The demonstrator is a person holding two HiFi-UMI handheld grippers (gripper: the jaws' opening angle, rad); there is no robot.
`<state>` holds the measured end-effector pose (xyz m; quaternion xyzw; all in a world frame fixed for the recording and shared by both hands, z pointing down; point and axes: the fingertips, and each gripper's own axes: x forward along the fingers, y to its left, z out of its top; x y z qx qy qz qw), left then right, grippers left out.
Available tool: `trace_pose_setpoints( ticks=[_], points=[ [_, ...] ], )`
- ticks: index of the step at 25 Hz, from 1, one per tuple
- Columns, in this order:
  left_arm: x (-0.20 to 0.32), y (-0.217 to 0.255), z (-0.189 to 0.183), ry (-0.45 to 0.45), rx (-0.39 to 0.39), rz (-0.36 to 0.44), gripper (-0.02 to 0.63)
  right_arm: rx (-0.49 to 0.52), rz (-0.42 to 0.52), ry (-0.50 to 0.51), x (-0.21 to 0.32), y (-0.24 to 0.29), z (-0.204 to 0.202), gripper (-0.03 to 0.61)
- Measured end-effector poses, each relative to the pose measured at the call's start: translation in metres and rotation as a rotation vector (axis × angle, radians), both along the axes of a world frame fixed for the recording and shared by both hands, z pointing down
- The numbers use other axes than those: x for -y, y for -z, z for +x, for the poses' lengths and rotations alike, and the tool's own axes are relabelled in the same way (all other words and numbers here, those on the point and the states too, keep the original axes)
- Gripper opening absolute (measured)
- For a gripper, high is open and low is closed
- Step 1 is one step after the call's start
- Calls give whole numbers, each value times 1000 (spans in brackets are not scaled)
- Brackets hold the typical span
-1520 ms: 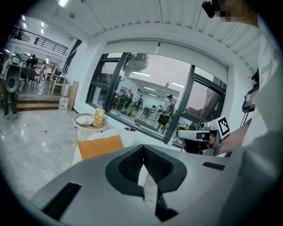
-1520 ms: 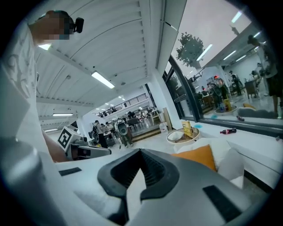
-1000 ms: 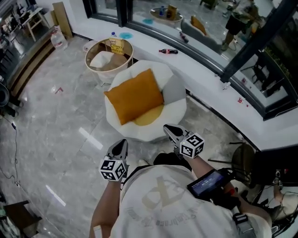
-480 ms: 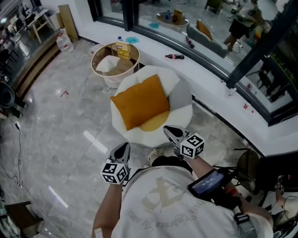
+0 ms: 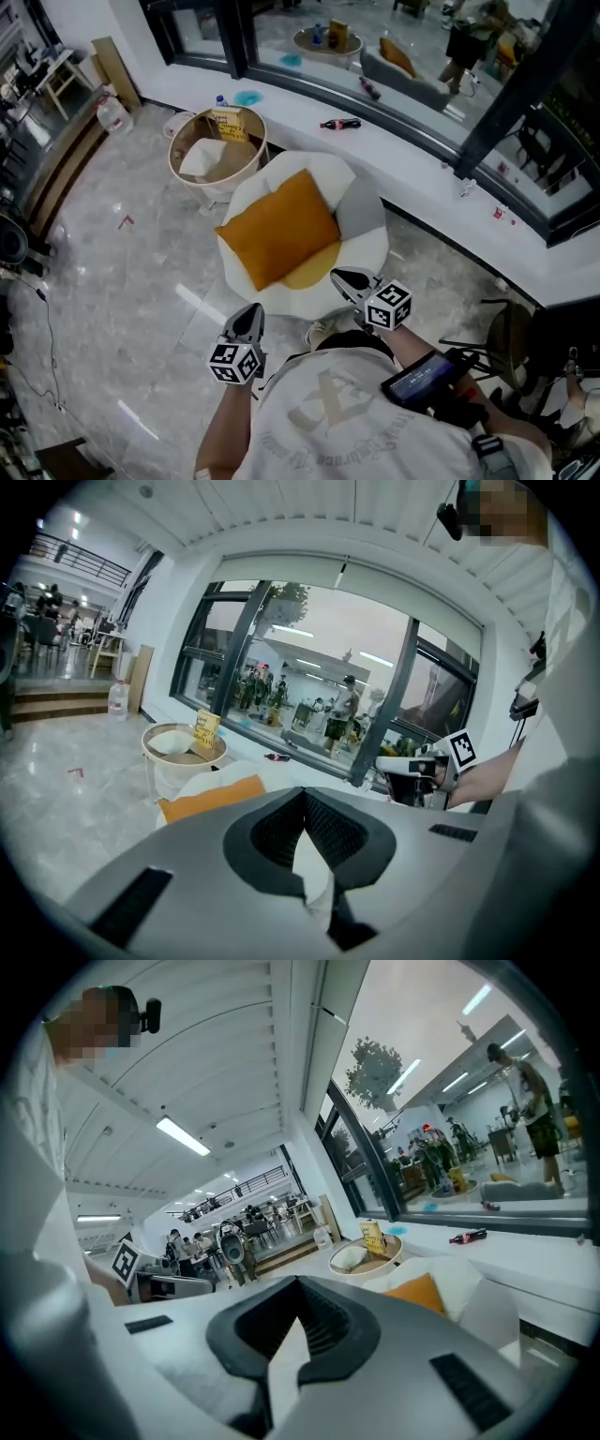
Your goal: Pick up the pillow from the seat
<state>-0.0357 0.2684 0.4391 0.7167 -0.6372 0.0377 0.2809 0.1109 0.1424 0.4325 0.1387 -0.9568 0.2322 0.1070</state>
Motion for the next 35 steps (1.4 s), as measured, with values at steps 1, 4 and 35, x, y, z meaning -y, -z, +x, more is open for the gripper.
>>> trace_pose_setpoints(
  ticks=[1, 4, 35],
  points=[
    [11, 0, -2, -6, 1, 1, 9, -3, -1, -3, 8, -2, 0, 14],
    [44, -3, -10, -24, 6, -3, 9, -14, -2, -13, 33, -9, -1, 14],
    [154, -51, -38, -91, 41, -216, 9, -121, -87, -30, 153, -96, -32, 15]
  ],
)
